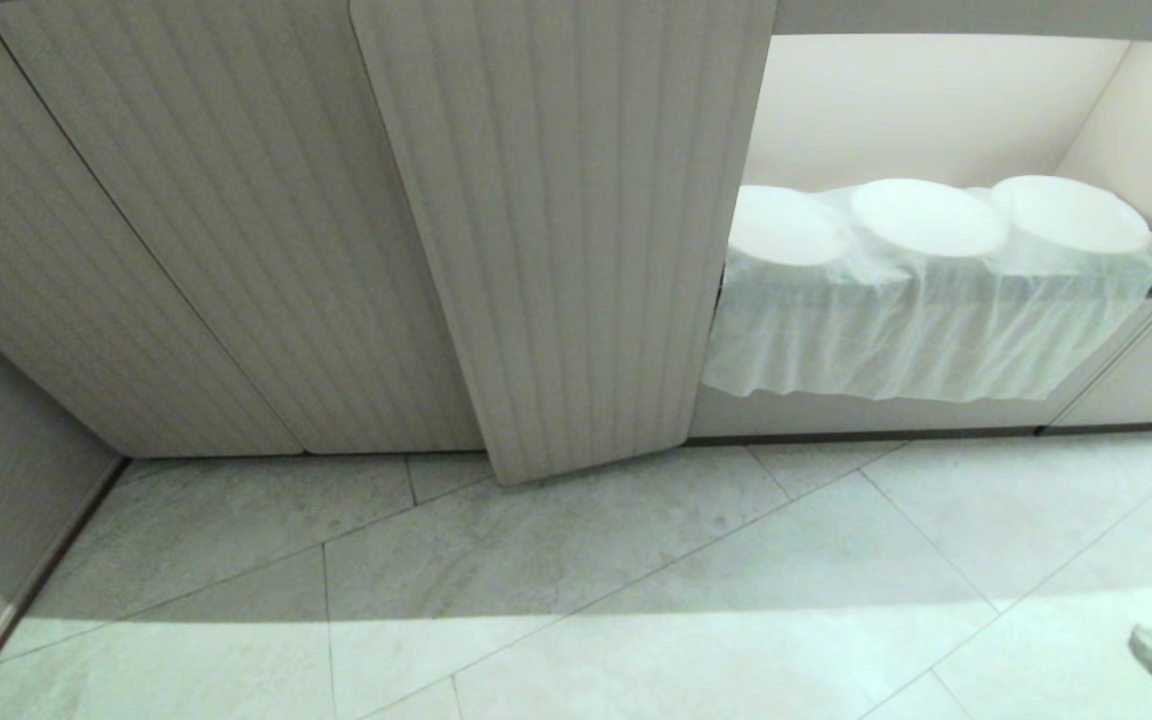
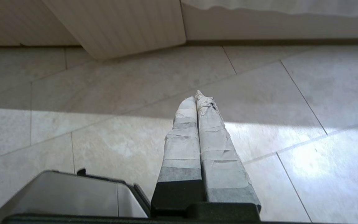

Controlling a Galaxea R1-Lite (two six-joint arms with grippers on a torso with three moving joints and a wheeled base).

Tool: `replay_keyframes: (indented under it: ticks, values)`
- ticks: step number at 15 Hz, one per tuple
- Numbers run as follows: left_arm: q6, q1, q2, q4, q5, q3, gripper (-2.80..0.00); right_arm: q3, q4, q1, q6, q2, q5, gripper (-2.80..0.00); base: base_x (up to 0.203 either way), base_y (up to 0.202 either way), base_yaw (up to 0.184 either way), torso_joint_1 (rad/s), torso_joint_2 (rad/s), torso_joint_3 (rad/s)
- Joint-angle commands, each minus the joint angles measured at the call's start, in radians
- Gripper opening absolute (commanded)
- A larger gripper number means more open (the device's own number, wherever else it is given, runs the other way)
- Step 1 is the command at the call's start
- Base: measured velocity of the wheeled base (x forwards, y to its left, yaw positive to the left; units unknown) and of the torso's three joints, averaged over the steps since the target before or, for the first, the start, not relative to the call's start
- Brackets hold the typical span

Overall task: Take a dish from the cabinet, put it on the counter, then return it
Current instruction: Close the cabinet door

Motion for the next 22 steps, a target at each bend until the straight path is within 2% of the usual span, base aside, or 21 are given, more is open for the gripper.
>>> replay_keyframes:
  ticks: [1,5,7,9,11,14,19,22]
  values:
    - [-0.001,0.0,0.0,0.0,0.001,0.0,-2.8,0.006,0.123,-0.026,0.0,-0.176,-0.002,-2.8,0.0,0.0,0.0,0.0,0.0,0.0]
    - [-0.001,0.0,0.0,0.0,0.001,0.0,-2.8,0.007,0.351,-0.061,0.0,-0.372,0.001,-2.8,0.0,0.0,0.0,0.0,0.0,0.0]
    - [-0.001,0.0,0.0,0.0,0.001,0.0,-2.8,0.007,0.44,-0.077,0.004,-0.39,-0.016,-2.8,0.0,0.0,0.0,0.0,0.0,0.0]
    - [-0.001,0.0,0.0,0.0,0.001,0.0,-2.8,0.007,0.443,-0.097,0.001,-0.39,-0.02,-2.8,0.0,0.0,0.0,0.0,0.0,0.0]
    - [-0.001,0.0,0.0,0.0,0.001,0.0,-2.8,0.007,0.453,-0.167,-0.011,-0.405,-0.021,-2.8,0.0,0.0,0.0,0.0,0.0,0.0]
    - [-0.001,0.0,0.0,0.0,0.001,0.0,-2.8,0.007,0.471,-0.223,-0.05,-0.505,-0.01,-2.8,0.0,0.0,0.0,0.0,0.0,0.0]
    - [-0.001,0.0,0.0,0.0,0.001,0.0,-2.8,0.006,0.473,-0.22,-0.069,-0.669,0.005,-2.8,0.0,0.0,0.0,0.0,0.0,0.0]
    - [0.001,0.0,0.0,0.0,0.001,0.0,-2.8,0.005,0.474,-0.22,-0.079,-0.673,0.008,-2.8,0.0,0.0,0.0,0.0,0.0,0.0]
